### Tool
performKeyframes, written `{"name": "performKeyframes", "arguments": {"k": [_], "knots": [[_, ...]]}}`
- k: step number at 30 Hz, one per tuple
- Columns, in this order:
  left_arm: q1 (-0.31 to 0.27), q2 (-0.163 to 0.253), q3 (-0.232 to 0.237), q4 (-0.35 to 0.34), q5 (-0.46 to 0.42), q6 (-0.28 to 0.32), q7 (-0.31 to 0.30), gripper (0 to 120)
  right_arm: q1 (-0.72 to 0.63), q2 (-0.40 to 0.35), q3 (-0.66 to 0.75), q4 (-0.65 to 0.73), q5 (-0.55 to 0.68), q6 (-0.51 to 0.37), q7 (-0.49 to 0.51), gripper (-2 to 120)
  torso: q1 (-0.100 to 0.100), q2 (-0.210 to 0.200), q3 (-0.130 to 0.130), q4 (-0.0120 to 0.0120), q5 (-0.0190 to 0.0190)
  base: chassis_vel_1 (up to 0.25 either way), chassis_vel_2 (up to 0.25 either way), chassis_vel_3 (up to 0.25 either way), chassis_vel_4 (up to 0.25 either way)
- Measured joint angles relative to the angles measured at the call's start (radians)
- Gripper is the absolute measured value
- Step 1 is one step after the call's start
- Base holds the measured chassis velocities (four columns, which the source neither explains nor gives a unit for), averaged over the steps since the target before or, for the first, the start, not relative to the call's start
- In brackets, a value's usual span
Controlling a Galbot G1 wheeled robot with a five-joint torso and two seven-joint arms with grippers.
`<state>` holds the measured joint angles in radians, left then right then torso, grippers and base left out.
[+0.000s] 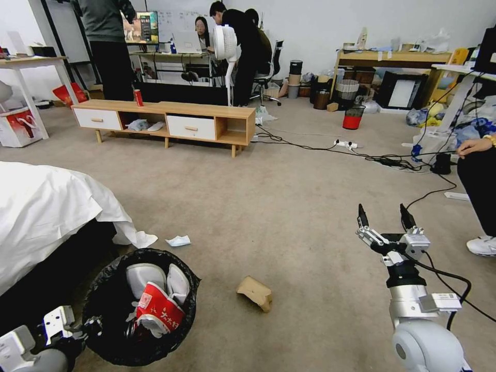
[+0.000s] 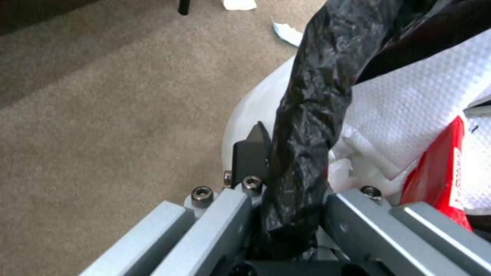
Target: Pick up the trash bin and place the garbage on the floor into it.
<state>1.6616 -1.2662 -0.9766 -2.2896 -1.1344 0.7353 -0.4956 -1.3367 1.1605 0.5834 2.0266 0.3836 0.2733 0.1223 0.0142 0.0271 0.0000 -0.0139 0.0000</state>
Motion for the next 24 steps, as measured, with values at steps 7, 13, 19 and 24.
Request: {"name": "performKeyframes", "arguments": {"k": [7, 13, 19, 24], "knots": [[0.000, 0.002, -0.001, 0.000, -0.005, 0.000, 0.000, 0, 0.004, 0.003, -0.002, -0.004, 0.000, 0.000, 0.000, 100, 0.000, 0.000, 0.000, 0.0000, 0.0000, 0.000, 0.000, 0.000, 0.000], [-0.004, 0.003, -0.001, 0.002, -0.010, 0.000, 0.000, 0, 0.002, 0.006, -0.002, -0.006, -0.002, 0.001, -0.001, 100, 0.000, 0.000, 0.000, 0.0000, 0.0000, 0.000, 0.000, 0.000, 0.000], [-0.004, 0.003, 0.000, 0.003, -0.009, 0.000, 0.001, 0, 0.002, 0.004, 0.000, -0.006, -0.002, 0.001, -0.001, 100, 0.000, 0.000, 0.000, -0.0001, 0.0000, 0.000, 0.000, 0.000, 0.000], [-0.002, 0.005, 0.000, 0.002, -0.007, 0.000, 0.001, 0, 0.001, 0.004, 0.002, -0.006, -0.003, 0.001, -0.002, 100, 0.000, 0.000, 0.000, 0.0004, 0.0000, 0.000, 0.000, 0.000, 0.000]]}}
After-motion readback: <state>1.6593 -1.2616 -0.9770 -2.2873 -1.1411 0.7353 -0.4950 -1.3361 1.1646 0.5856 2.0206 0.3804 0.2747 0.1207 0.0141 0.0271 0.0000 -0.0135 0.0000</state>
